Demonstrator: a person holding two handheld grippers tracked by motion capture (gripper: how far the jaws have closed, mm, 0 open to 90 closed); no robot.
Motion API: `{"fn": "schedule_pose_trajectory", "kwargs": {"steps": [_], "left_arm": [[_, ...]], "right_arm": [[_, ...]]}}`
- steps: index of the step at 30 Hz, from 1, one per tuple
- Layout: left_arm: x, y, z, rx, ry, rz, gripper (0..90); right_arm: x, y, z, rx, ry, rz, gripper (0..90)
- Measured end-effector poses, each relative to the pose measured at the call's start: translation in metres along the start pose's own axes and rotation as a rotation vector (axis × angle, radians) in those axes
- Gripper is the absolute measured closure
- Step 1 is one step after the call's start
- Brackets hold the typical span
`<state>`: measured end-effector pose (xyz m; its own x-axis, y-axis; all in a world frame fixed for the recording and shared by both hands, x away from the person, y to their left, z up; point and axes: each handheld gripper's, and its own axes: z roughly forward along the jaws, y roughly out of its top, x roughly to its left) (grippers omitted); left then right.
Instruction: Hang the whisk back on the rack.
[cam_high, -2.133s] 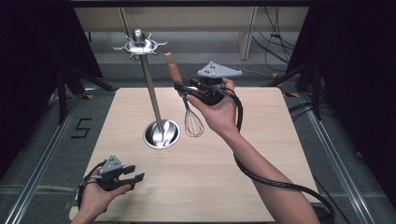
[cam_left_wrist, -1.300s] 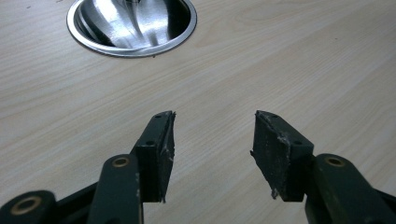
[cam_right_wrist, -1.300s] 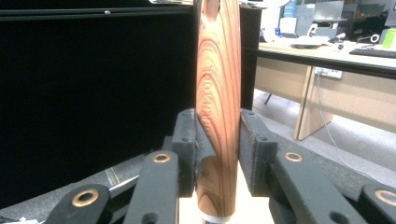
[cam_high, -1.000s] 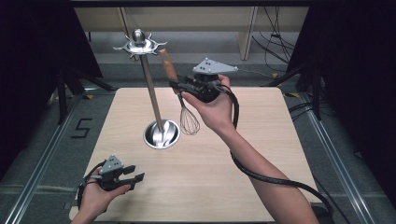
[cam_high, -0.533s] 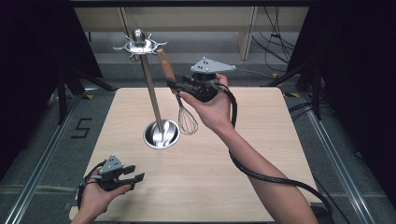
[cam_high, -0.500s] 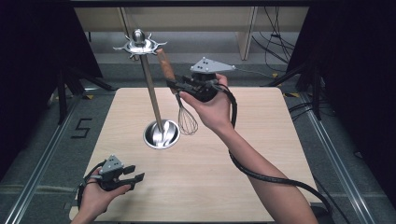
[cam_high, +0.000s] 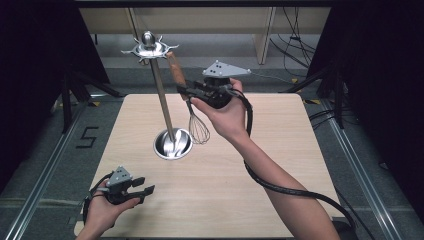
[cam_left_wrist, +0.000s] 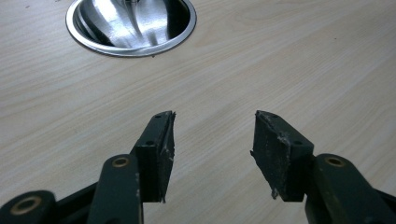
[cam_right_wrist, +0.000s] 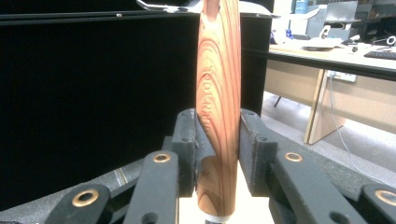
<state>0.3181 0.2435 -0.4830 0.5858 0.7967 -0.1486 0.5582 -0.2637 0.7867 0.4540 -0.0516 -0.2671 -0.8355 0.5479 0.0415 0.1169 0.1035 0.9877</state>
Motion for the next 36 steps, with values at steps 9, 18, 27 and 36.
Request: {"fn": "schedule_pose_trajectory", "kwargs": {"steps": [9,18,27,36], "left_arm": [[0.000,0.000,0.000,-0.003,-0.002,0.000,47.4],[0.000,0.000,0.000,-0.001,0.000,0.002,47.4],[0.001,0.000,0.000,0.000,0.001,0.021,47.4],[0.001,0.000,0.000,0.000,0.000,0.019,47.4]], "right_arm": [[0.001,0.000,0.003,0.020,0.013,0.020,71.3],[-0.001,0.000,0.007,0.019,0.026,0.047,71.3],[-0.003,0.000,0.013,0.020,0.042,0.053,71.3],[-0.005,-0.001,0.018,0.023,0.072,0.083,71.3]]}}
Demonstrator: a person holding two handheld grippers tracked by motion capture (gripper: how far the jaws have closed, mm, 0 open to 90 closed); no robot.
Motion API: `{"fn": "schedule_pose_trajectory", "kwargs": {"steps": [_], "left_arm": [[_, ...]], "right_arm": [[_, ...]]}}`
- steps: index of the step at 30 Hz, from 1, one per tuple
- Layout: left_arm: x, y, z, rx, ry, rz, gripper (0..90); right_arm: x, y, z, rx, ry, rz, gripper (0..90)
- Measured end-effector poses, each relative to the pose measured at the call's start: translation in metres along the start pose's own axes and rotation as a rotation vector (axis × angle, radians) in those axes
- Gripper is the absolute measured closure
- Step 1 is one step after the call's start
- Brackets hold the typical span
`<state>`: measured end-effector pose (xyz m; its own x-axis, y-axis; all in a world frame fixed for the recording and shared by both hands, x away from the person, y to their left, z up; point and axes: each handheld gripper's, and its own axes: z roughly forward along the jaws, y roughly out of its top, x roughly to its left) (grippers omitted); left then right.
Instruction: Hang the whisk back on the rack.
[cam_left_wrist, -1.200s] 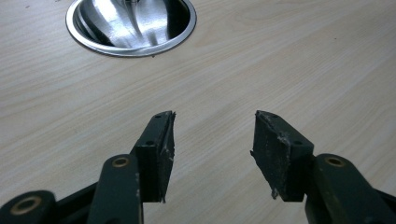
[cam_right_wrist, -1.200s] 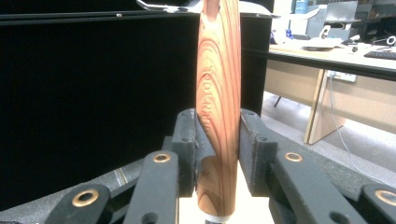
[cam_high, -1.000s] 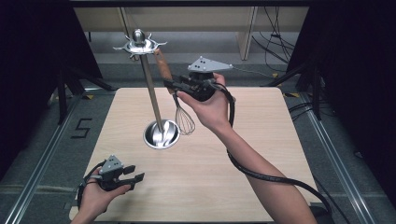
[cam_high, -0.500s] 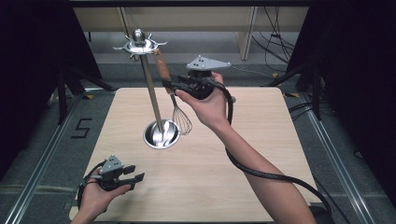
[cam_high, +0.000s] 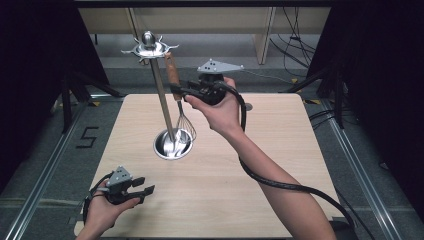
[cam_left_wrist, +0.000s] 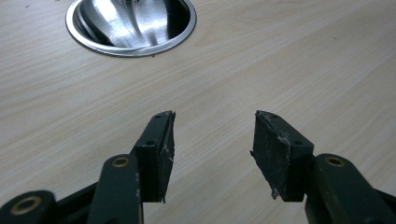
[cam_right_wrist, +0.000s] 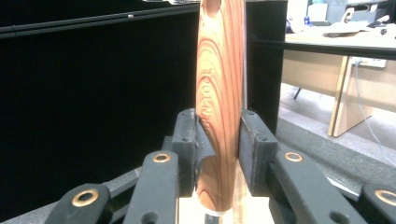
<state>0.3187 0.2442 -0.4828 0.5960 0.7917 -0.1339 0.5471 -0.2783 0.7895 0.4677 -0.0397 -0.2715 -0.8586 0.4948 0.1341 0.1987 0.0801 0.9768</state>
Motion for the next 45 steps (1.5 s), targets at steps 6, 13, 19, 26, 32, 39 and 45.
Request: {"fn": "schedule_pose_trajectory", "kwargs": {"steps": [6,13,19,26,32,39,45], "left_arm": [[0.000,0.000,0.000,-0.003,0.003,-0.001,47.4],[0.001,0.000,-0.001,0.012,0.010,0.001,47.4],[0.002,0.000,-0.002,0.019,0.014,0.016,47.4],[0.001,0.000,-0.002,0.019,0.016,0.006,47.4],[0.002,0.000,-0.002,0.021,0.016,0.007,47.4],[0.001,0.000,-0.002,0.004,0.006,0.009,47.4],[0.001,0.000,-0.002,0.009,0.007,0.008,47.4]], "right_arm": [[-0.002,0.000,0.002,0.003,0.034,0.029,71.3],[-0.008,0.000,0.004,0.022,0.095,0.095,70.6],[-0.015,-0.001,0.007,0.010,0.116,0.119,68.5],[-0.020,-0.004,0.007,-0.009,0.093,0.160,61.4],[-0.018,-0.005,0.005,-0.019,0.051,0.133,54.8],[-0.007,-0.002,-0.005,-0.030,-0.014,0.054,48.2],[-0.007,-0.006,-0.024,-0.013,-0.082,-0.038,45.7]]}}
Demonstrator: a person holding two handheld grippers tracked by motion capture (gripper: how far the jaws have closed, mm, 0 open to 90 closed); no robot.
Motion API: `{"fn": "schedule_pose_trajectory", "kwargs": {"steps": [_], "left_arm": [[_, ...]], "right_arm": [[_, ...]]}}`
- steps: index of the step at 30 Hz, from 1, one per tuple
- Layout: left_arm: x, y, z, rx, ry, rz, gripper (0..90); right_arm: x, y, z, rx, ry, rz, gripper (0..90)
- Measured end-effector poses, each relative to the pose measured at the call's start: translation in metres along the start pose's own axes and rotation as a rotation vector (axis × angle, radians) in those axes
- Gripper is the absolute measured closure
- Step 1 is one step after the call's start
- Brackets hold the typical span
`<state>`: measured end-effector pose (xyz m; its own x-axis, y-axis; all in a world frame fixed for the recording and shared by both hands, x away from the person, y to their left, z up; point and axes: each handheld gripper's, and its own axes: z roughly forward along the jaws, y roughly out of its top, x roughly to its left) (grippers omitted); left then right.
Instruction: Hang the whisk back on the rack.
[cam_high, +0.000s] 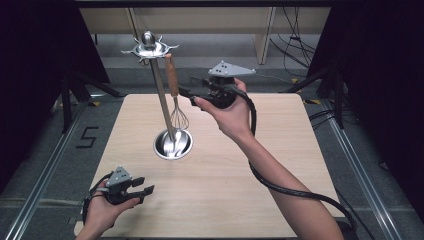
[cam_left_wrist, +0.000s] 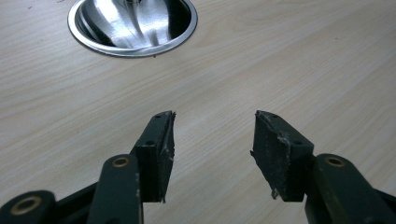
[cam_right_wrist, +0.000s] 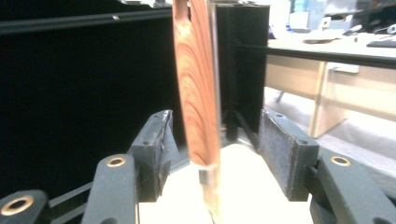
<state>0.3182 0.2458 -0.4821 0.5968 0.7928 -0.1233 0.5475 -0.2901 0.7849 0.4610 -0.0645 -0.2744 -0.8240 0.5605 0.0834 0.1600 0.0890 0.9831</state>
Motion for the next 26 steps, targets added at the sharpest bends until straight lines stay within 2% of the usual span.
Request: {"fn": "schedule_pose_trajectory", "kwargs": {"steps": [1,2,4,5,7,9,14,16,17,18,19,21,22,23,24,25,26], "left_arm": [[0.000,0.000,0.000,-0.001,0.000,-0.002,47.4],[0.000,0.000,0.000,0.000,0.001,-0.002,47.4],[0.000,-0.001,0.000,0.003,0.014,0.000,47.4],[0.000,-0.001,0.000,0.004,0.013,0.002,47.4],[-0.001,-0.001,0.001,0.003,0.001,-0.015,47.4],[0.000,-0.001,0.001,0.004,0.001,-0.002,47.4],[0.000,-0.001,0.001,0.006,0.006,-0.001,47.3],[0.001,-0.001,0.000,0.008,0.013,0.002,47.2],[0.001,-0.001,0.000,0.010,0.014,0.002,47.0],[0.000,-0.001,0.001,-0.003,0.013,-0.014,46.9],[0.000,-0.001,0.001,-0.001,0.014,-0.012,46.8],[0.000,-0.001,0.001,0.000,0.015,-0.015,46.4],[0.000,-0.001,0.002,-0.003,0.017,-0.014,46.1],[0.003,0.000,0.000,0.038,0.018,0.027,45.9],[0.001,-0.001,0.002,0.016,0.019,-0.013,45.7],[0.001,-0.001,0.002,0.014,0.022,-0.012,45.5],[-0.001,0.000,0.003,-0.010,0.017,-0.029,45.3]], "right_arm": [[-0.002,-0.002,-0.004,0.001,-0.011,-0.029,45.3],[-0.001,-0.004,-0.008,0.010,-0.018,-0.012,45.1],[-0.002,-0.006,-0.016,0.024,-0.027,-0.039,44.7],[-0.002,-0.009,-0.022,0.034,-0.039,-0.032,44.6],[-0.004,-0.012,-0.030,0.038,-0.045,-0.061,44.5],[-0.004,-0.017,-0.040,0.052,-0.047,-0.055,44.4],[-0.008,-0.033,-0.066,0.086,-0.067,-0.043,44.0],[-0.010,-0.048,-0.075,0.102,-0.080,-0.041,43.9],[-0.011,-0.059,-0.081,0.132,-0.082,-0.030,43.7],[-0.012,-0.070,-0.085,0.155,-0.091,-0.044,43.5],[-0.012,-0.079,-0.088,0.175,-0.091,-0.040,43.2],[-0.012,-0.103,-0.097,0.245,-0.100,-0.033,43.1],[-0.012,-0.115,-0.101,0.283,-0.107,-0.048,43.1],[-0.014,-0.126,-0.104,0.307,-0.100,-0.077,43.1],[-0.014,-0.137,-0.109,0.343,-0.100,-0.067,43.3],[-0.014,-0.147,-0.113,0.368,-0.108,-0.061,43.7],[-0.013,-0.156,-0.118,0.396,-0.110,-0.034,44.0]]}}
